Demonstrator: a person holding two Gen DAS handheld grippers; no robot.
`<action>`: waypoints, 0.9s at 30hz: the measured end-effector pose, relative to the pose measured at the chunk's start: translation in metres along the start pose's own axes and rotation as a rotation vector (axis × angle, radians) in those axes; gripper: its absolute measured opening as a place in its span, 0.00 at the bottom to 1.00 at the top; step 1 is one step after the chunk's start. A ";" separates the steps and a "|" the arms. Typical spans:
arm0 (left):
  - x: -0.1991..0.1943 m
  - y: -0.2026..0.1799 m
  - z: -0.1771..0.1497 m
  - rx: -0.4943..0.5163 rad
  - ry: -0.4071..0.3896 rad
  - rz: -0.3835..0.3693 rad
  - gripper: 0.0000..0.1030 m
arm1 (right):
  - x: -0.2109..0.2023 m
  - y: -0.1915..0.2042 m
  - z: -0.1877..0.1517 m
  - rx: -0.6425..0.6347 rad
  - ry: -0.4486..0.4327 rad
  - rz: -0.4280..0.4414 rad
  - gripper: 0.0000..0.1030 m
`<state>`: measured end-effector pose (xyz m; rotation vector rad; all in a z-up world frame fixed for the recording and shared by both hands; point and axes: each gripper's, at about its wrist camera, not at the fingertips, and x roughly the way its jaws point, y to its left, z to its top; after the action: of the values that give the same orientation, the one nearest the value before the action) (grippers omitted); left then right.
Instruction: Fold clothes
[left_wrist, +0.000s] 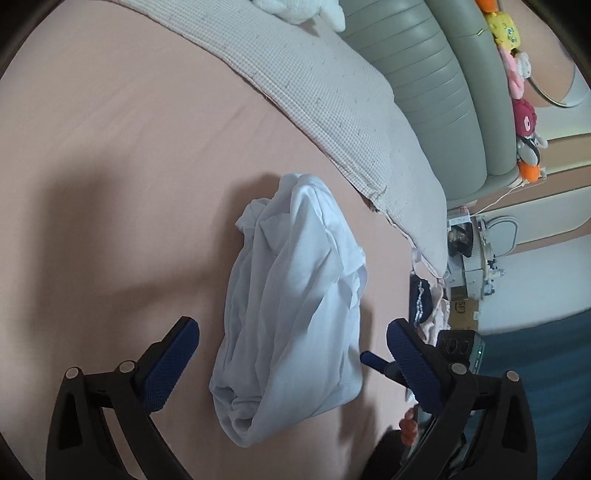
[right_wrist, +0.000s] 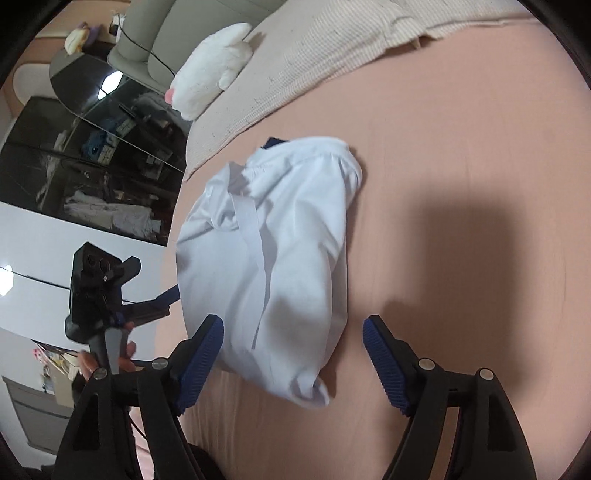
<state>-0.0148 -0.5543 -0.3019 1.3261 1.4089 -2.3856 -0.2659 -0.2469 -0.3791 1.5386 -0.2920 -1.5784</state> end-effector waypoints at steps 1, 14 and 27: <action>0.004 -0.005 -0.005 0.024 -0.009 0.030 1.00 | 0.003 0.000 -0.004 0.006 -0.001 0.000 0.78; 0.060 0.009 -0.037 0.001 0.085 0.061 1.00 | 0.049 -0.019 -0.016 0.210 0.015 0.211 0.84; 0.080 0.013 0.000 -0.110 0.031 0.016 1.00 | 0.073 -0.011 0.020 0.302 -0.017 0.187 0.91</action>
<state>-0.0588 -0.5343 -0.3666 1.3472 1.5082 -2.2513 -0.2768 -0.3005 -0.4321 1.6711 -0.6901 -1.4477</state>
